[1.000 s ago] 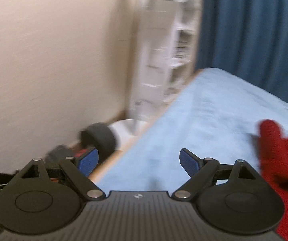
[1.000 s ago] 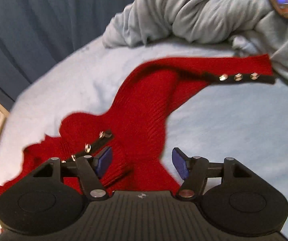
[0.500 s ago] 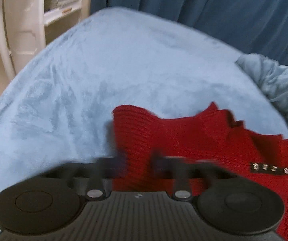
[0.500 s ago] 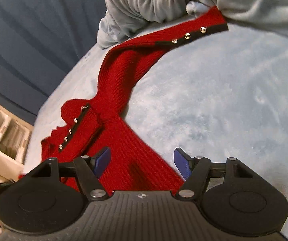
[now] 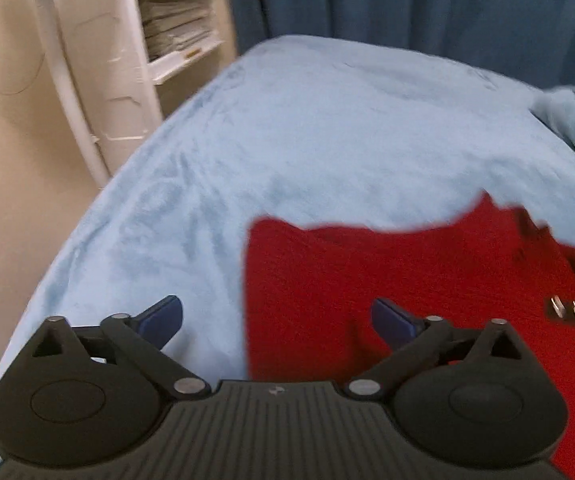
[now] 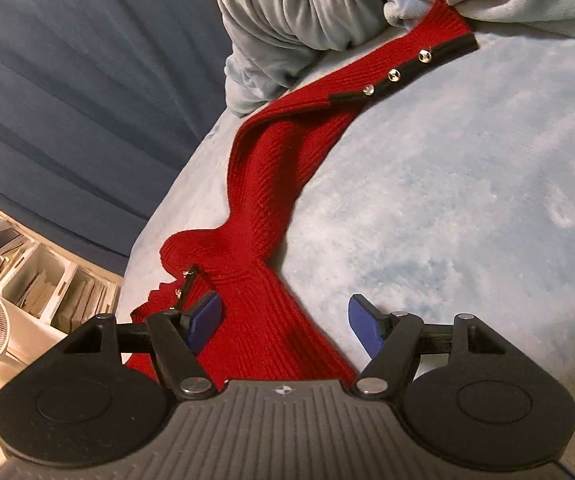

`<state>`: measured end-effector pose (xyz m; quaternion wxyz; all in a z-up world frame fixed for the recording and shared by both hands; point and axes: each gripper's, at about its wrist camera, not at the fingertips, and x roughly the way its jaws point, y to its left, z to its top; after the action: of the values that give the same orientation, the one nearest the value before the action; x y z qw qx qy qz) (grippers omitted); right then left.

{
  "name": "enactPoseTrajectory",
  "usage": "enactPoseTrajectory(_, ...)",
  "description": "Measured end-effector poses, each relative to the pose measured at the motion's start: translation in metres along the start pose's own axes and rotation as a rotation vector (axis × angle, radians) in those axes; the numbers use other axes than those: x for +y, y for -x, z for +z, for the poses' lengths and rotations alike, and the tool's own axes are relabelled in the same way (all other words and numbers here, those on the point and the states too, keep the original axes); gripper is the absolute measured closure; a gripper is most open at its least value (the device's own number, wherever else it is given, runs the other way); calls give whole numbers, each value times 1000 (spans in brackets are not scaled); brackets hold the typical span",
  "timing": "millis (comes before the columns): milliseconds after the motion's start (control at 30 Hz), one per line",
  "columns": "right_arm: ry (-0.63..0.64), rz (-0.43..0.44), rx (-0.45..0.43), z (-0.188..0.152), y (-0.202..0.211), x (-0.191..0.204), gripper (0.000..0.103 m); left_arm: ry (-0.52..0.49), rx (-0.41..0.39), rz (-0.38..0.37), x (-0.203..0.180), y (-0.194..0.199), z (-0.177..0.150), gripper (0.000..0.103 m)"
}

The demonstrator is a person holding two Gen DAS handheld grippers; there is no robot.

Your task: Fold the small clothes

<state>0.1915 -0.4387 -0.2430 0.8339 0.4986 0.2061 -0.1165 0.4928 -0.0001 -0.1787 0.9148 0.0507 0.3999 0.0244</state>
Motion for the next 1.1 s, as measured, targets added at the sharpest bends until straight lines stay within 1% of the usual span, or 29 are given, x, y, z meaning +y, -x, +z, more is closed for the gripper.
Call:
enactPoseTrajectory(33, 4, -2, 1, 1, 0, 1, 30, -47, 17, 15, -10, 0, -8, 1)
enactPoseTrajectory(100, -1, 5, 4, 2, 1, 0, 30, -197, 77, 122, -37, -13, -22, 0)
enactPoseTrajectory(133, -3, 6, 8, 3, 1, 0, 30, -260, 79, 171, -48, -17, -30, 0)
enactPoseTrajectory(167, 0, 7, 9, 4, 2, 0, 30, -295, 33, 217, -57, -10, -33, 0)
enactPoseTrajectory(200, 4, 5, 5, 5, 3, 0, 30, -317, 28, 238, -64, -7, -33, 0)
enactPoseTrajectory(233, 7, 4, -3, 6, 5, 1, 29, -322, 41, 234, -68, 0, -32, 0)
enactPoseTrajectory(267, 8, 6, -10, 7, 6, 2, 28, -315, 43, 211, -69, 8, -31, 0)
enactPoseTrajectory(333, 8, 13, -24, 10, 9, 4, 27, -293, 4, 186, -72, 37, -30, 0)
enactPoseTrajectory(433, 18, 23, -35, 13, 12, 7, 25, -219, -35, 152, -73, 90, -35, 0)
enactPoseTrajectory(567, 54, 27, -52, 14, 20, 14, 23, -80, -54, 76, -79, 160, -61, 0)
enactPoseTrajectory(633, 61, 32, -61, 15, 24, 15, 23, -50, -63, 50, -86, 187, -78, 0)
enactPoseTrajectory(667, 62, 34, -62, 15, 26, 15, 23, -52, -66, 43, -91, 197, -85, 0)
enactPoseTrajectory(733, 69, 37, -63, 15, 29, 15, 23, -76, -70, 51, -102, 210, -95, 0)
enactPoseTrajectory(800, 89, 36, -64, 15, 33, 16, 23, -99, -73, 55, -111, 217, -98, 0)
enactPoseTrajectory(967, 160, 26, -75, 16, 41, 20, 23, -64, -75, 55, -117, 225, -94, 0)
enactPoseTrajectory(1033, 169, 29, -75, 16, 42, 21, 23, -57, -78, 63, -116, 224, -92, 0)
enactPoseTrajectory(1100, 152, 38, -61, 16, 40, 19, 23, -49, -79, 72, -113, 220, -90, 0)
